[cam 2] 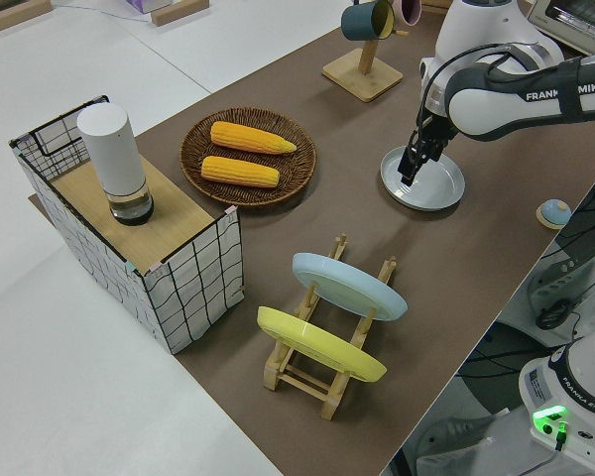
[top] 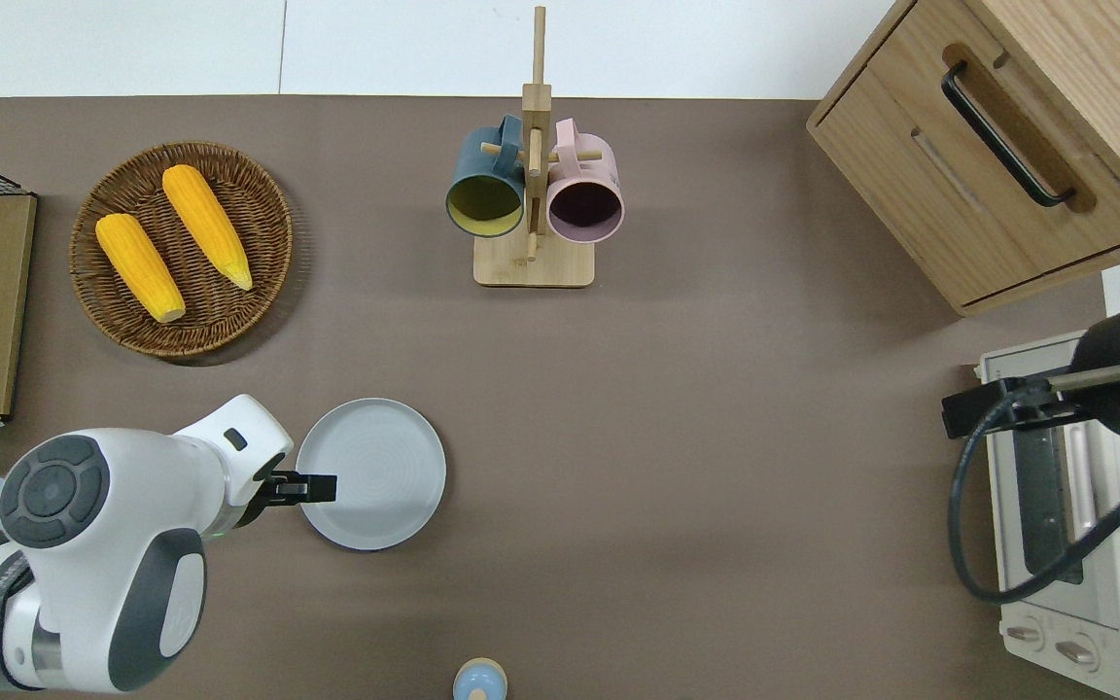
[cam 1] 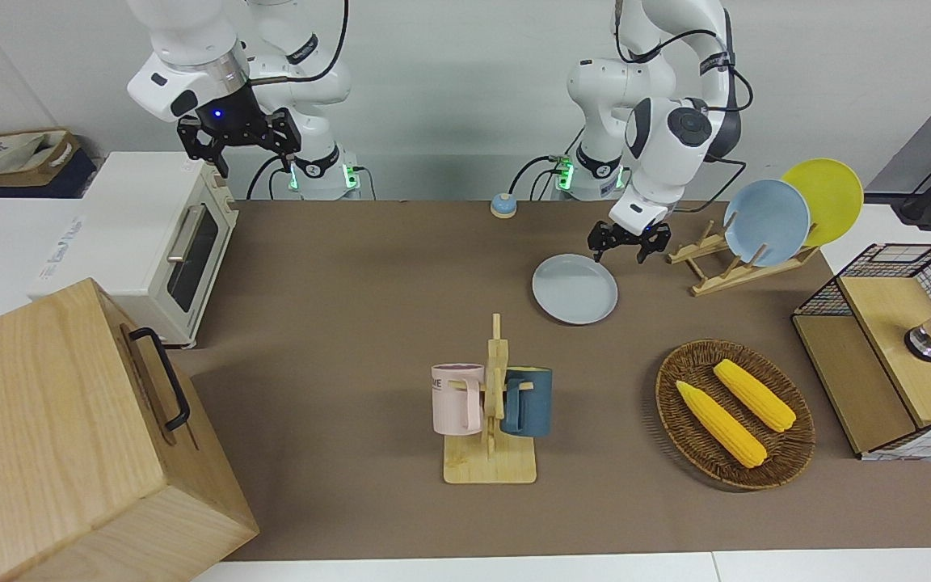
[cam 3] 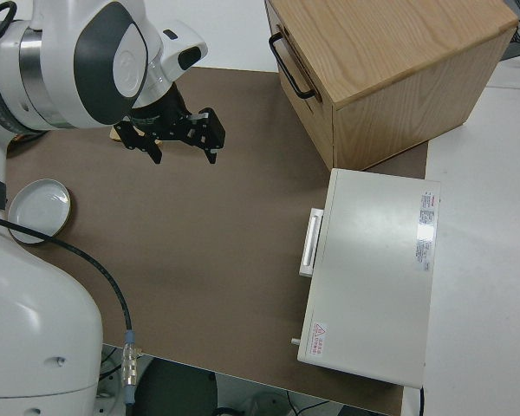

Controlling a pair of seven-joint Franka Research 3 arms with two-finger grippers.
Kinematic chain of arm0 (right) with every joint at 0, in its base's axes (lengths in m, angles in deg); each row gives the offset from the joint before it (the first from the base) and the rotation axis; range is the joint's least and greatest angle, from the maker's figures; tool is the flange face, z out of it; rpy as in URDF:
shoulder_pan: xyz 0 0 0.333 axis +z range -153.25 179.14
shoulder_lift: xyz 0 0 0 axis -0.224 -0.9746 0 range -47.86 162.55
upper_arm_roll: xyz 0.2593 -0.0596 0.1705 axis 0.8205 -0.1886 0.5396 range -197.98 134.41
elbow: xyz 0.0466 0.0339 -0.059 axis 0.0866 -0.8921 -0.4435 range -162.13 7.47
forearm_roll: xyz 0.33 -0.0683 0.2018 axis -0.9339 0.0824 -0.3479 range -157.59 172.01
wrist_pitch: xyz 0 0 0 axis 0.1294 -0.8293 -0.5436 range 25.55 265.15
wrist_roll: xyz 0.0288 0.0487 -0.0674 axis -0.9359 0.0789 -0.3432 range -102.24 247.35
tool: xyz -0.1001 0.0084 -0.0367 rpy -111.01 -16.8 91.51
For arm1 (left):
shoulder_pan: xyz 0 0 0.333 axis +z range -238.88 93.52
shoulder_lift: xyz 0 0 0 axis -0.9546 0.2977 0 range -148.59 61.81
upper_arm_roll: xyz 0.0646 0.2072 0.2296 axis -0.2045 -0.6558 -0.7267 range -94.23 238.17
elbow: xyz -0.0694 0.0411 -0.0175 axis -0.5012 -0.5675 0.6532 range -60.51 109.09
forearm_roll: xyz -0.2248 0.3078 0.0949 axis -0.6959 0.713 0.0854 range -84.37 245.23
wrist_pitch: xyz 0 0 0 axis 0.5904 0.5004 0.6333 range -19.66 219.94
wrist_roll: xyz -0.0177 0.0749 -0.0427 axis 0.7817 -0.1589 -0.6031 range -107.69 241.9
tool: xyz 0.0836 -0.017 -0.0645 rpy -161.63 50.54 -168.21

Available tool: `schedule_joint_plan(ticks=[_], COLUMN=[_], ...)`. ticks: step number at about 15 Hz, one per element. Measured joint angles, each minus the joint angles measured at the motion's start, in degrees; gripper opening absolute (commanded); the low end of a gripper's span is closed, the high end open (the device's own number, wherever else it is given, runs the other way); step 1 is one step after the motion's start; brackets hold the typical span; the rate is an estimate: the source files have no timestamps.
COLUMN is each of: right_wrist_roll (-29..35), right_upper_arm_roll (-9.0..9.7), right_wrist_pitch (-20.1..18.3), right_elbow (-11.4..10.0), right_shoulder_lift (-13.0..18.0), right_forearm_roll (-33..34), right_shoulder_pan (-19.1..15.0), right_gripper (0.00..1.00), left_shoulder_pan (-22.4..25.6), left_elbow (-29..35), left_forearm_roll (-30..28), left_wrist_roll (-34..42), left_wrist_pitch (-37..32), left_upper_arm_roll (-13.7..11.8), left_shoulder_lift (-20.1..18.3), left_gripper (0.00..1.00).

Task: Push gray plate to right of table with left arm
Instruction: 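Lower the left gripper against the gray plate's near rim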

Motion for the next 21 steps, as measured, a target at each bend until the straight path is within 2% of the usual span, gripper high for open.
schedule_joint_plan(ticks=[6,14,21], right_wrist_roll=[0.0,0.0,0.0], right_upper_arm_roll=[0.0,0.0,0.0], right_wrist_pitch=[0.0,0.0,0.0], right_elbow=[0.0,0.0,0.0], right_shoulder_lift=[0.0,0.0,0.0], right_forearm_roll=[0.0,0.0,0.0], right_shoulder_pan=[0.0,0.0,0.0], right_gripper=[0.983,0.983,0.983], left_shoulder_pan=[0.0,0.0,0.0], left_elbow=[6.7,7.6,7.6], left_forearm_roll=[0.0,0.0,0.0], left_wrist_roll=[0.0,0.0,0.0], left_wrist_pitch=[8.2,13.2,14.6], left_upper_arm_roll=[0.0,0.0,0.0], left_shoulder_lift=[0.4,4.4,6.0], left_gripper=[1.0,1.0,0.99])
